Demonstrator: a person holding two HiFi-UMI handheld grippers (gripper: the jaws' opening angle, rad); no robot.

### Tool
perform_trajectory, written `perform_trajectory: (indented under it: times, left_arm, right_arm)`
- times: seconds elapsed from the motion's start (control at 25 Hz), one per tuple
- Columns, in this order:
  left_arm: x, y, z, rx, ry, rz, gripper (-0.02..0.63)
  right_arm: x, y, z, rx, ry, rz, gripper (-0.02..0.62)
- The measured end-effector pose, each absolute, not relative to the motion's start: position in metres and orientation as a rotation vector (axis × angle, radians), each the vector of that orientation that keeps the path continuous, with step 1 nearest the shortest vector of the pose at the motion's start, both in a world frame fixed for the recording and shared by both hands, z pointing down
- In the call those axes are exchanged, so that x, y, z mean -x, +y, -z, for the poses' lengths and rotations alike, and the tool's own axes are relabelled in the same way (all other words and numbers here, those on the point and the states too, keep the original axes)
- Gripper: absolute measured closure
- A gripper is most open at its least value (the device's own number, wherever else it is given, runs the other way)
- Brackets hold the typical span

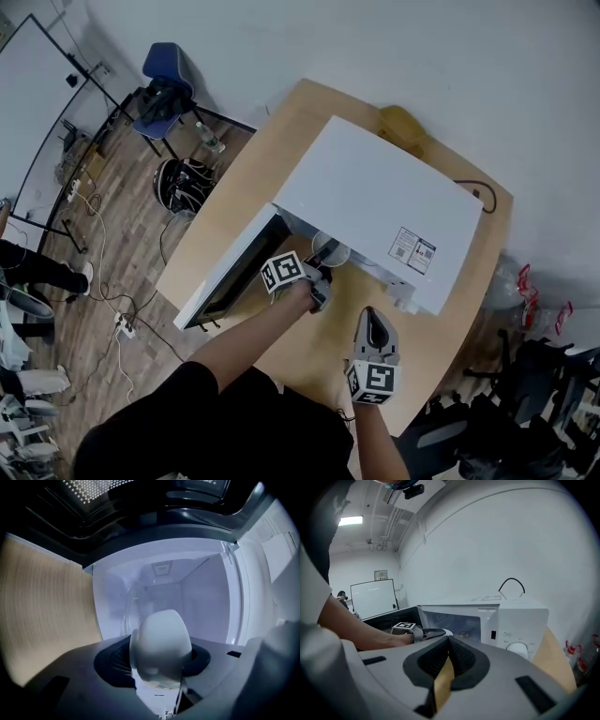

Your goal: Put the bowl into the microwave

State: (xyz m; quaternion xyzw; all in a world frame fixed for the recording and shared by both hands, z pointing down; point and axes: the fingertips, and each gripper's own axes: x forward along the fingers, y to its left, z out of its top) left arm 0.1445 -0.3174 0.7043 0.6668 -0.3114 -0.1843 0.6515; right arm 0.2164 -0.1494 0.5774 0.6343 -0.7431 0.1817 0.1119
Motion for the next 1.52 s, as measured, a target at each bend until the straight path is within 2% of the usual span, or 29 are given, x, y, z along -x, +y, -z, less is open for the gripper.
perform_trajectory:
  times: [1.12,1.24,1.52]
  left_arm:
    - [-0.15,-0.331,-0.714,-1.562,-0.876,0.285,0.394]
    - [-0.151,-0.331,-0.713,-1.587,-0.9,0.265,0.377]
    - [-0.145,-0.335,-0.715,-1.467,-0.934,0.402,0.356]
  right_arm:
    - [-0.208,-0.13,-0.582,-1.803,-2.209,-0.579,0.535]
    - [-0.208,-0.127,-0.584,-1.801,-2.213,-0.594,0.535]
    - [-0.205,-0.12,-0.584,-1.793,-2.22,-0.603,0.536]
